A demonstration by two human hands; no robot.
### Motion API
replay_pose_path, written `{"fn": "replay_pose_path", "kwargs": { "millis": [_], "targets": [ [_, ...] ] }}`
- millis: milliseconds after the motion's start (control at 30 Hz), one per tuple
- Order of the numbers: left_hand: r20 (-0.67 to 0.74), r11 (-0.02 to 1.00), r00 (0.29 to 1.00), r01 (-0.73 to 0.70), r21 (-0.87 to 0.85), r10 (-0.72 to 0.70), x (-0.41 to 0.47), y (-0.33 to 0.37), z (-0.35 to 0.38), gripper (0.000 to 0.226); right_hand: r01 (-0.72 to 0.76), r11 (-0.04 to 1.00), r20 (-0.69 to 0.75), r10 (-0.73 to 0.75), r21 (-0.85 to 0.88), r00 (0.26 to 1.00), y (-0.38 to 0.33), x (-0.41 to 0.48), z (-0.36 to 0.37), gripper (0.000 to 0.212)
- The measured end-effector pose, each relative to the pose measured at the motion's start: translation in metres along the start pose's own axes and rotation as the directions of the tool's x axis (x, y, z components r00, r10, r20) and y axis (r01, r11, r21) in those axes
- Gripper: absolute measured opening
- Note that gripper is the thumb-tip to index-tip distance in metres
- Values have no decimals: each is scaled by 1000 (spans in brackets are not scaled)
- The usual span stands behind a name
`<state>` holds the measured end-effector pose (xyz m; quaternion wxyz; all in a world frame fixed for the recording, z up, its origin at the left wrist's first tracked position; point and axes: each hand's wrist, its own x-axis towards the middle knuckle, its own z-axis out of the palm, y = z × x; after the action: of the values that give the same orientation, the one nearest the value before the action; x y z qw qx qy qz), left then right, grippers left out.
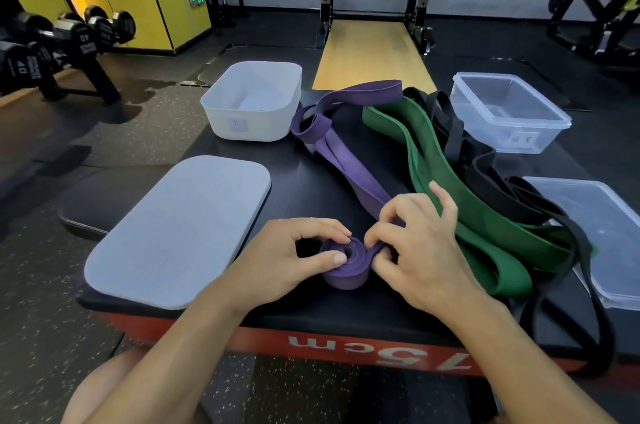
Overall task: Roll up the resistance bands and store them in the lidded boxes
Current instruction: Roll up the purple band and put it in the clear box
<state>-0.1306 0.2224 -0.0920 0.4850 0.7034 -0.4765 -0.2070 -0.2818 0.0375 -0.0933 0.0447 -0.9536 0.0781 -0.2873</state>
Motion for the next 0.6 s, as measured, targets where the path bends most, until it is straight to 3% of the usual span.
{"fn": "replay_pose_path", "kwargs": {
  "millis": [167,367,500,600],
  "targets": [
    [30,997,998,-52,62,50,-2,3,1,23,8,997,-57,-3,75,998,-1,-3,5,26],
    [99,983,994,-62,175,45,-4,7,-1,48,-2,986,-28,7,168,1000,3,-3,8,32],
    [98,961,993,-94,258,71,-4,8,0,49,-83,970,-33,93,229,995,2,-2,7,35],
    [92,951,992,-106,291,83,-6,8,1,50,-58,961,-22,66,270,998,2,-4,8,29]
  ]
}}
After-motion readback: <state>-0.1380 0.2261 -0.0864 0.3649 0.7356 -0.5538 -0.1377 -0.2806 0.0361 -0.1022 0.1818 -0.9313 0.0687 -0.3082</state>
